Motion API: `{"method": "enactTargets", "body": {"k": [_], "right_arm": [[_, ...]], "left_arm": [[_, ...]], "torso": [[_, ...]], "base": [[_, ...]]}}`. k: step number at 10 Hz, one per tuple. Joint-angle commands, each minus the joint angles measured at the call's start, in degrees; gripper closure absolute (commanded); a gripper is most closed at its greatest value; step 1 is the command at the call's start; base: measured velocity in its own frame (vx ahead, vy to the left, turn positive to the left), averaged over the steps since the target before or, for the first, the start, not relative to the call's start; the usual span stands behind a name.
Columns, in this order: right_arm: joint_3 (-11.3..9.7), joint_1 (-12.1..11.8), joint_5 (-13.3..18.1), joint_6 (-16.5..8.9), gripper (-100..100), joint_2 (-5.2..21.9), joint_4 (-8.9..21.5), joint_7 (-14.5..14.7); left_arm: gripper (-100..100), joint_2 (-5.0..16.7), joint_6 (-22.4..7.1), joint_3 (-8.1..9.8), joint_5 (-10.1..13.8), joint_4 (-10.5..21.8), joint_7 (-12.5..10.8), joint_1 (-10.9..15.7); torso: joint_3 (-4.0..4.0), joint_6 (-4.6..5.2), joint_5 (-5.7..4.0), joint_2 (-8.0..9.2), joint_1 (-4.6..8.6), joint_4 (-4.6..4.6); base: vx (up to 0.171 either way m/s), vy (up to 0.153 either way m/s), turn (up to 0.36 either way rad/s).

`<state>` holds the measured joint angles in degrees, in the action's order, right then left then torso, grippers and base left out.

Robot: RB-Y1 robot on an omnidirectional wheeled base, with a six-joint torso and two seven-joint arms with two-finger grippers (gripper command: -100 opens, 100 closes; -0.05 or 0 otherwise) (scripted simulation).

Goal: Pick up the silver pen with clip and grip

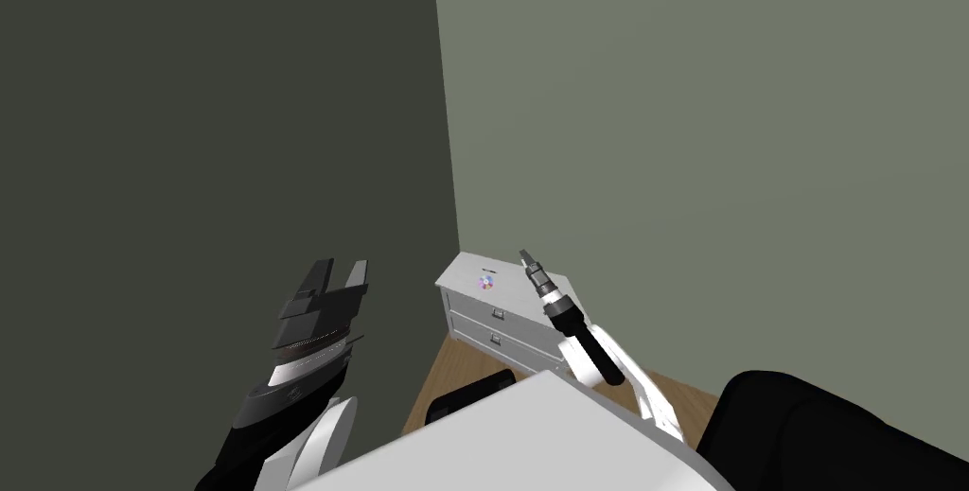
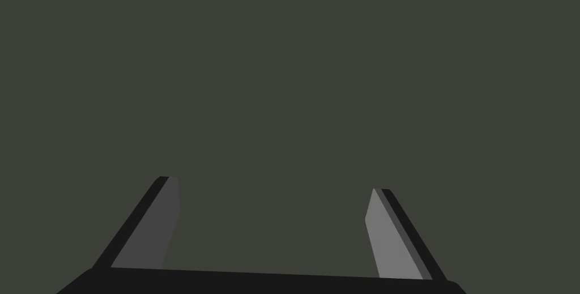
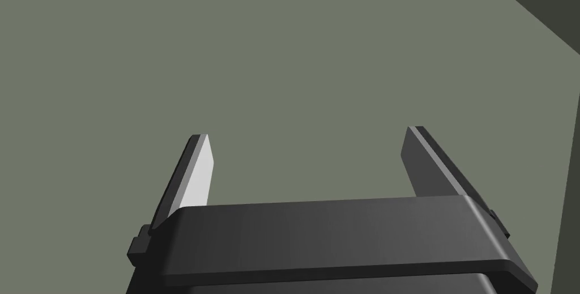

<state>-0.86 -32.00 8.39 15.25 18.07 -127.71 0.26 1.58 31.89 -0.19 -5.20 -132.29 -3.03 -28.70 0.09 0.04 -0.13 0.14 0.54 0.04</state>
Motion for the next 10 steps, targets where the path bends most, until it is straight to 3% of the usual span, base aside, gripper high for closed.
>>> {"method": "enactTargets", "body": {"k": [1,3,4,9,10], "right_arm": [[-0.6,-1.0,1.5,0.0,-100,2.9,2.5,-1.0],[-1.4,-2.6,4.1,-0.9,-100,6.8,6.3,-3.3],[-1.4,-2.6,4.1,-0.9,-100,7.8,6.3,-3.3],[-4.0,-5.9,10.3,-1.9,-100,16.6,14.7,-9.1],[-4.0,-5.9,10.3,-1.9,-100,17.4,15.2,-9.1]], "left_arm": [[0,0.0,0.0,0.0,0.0,0.0,0.0,0.0],[0,0.0,0.0,0.0,0.0,0.0,0.0,0.0],[0,0.0,0.0,0.0,0.0,0.0,0.0,0.0],[0,0.0,0.0,-0.01,0.0,0.0,0.0,0.0],[0,0.0,0.0,0.0,0.0,0.0,0.0,0.0]], "torso": [[0.0,0.0,0.0,0.0,0.0,0.0],[-0.02,-0.05,-0.01,-0.03,0.1,-0.01],[-0.03,-0.04,-0.03,-0.03,0.17,-0.01],[-0.12,-0.05,0.04,-0.2,-0.14,-0.05],[-0.11,-0.03,0.02,-0.18,-0.1,-0.05]], "base": [[-0.053,-0.109,0.259],[-0.072,-0.151,0.405],[-0.053,-0.097,0.293],[-0.058,-0.074,0.378],[-0.046,-0.058,0.275]]}}
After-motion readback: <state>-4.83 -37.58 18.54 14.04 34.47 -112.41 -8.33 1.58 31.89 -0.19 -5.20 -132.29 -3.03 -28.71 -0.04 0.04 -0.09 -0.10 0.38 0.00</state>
